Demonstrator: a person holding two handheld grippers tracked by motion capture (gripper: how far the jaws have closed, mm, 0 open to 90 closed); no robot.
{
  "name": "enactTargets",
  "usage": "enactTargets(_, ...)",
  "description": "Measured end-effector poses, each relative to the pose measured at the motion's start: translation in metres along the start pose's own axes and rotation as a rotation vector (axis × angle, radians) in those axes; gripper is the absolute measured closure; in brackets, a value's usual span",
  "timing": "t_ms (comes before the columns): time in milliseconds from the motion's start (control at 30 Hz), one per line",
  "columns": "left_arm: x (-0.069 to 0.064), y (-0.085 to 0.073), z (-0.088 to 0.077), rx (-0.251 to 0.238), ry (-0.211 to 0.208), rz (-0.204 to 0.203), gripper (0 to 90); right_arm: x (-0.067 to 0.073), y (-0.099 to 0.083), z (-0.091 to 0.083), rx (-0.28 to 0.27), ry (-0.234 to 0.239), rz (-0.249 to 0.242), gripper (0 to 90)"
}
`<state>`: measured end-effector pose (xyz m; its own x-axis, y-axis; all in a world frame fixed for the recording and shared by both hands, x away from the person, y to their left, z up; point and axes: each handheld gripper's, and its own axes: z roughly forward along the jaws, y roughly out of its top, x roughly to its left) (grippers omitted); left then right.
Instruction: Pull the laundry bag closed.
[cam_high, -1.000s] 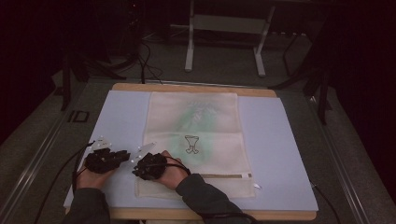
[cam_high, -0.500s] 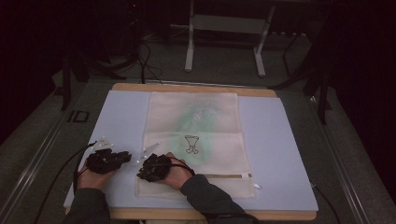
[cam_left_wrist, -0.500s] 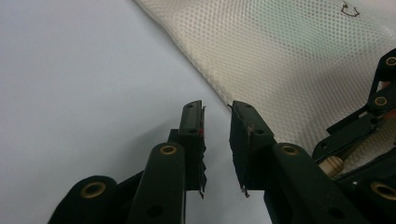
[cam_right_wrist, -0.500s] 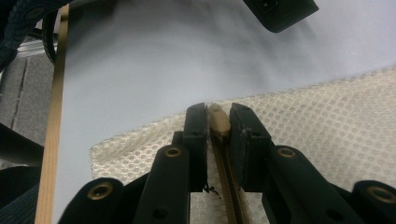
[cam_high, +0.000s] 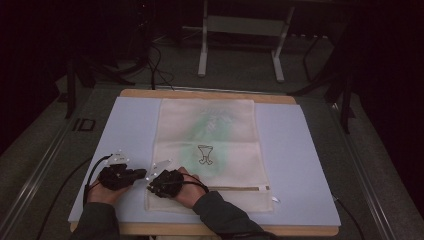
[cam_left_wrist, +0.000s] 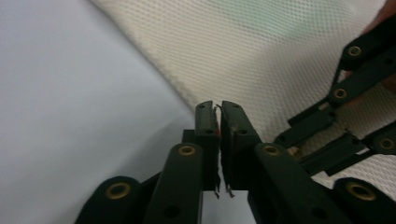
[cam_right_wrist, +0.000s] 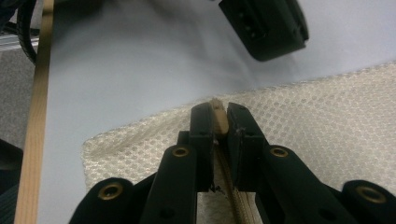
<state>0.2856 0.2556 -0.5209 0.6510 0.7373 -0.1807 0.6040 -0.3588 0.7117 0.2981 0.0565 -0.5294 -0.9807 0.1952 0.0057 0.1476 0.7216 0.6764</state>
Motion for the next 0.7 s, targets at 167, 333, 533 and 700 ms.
enactTargets(167,-0.006,0.001,0.003,0.017,-0.026,0.009,88.6,0.001,-0.002,0.000,-0.009,-0.007,-0.003,81.7)
enactTargets(333,-0.009,0.002,0.006,0.037,-0.038,0.015,88.5,0.001,-0.002,0.000,-0.007,-0.007,-0.004,81.7)
enactTargets(533,-0.011,0.001,0.012,0.072,-0.042,0.010,88.4,0.001,-0.003,0.000,-0.016,-0.008,0.002,81.7)
enactTargets(700,-0.011,0.001,0.014,0.085,-0.036,0.007,88.6,0.001,-0.003,0.000,-0.018,-0.007,0.006,81.8)
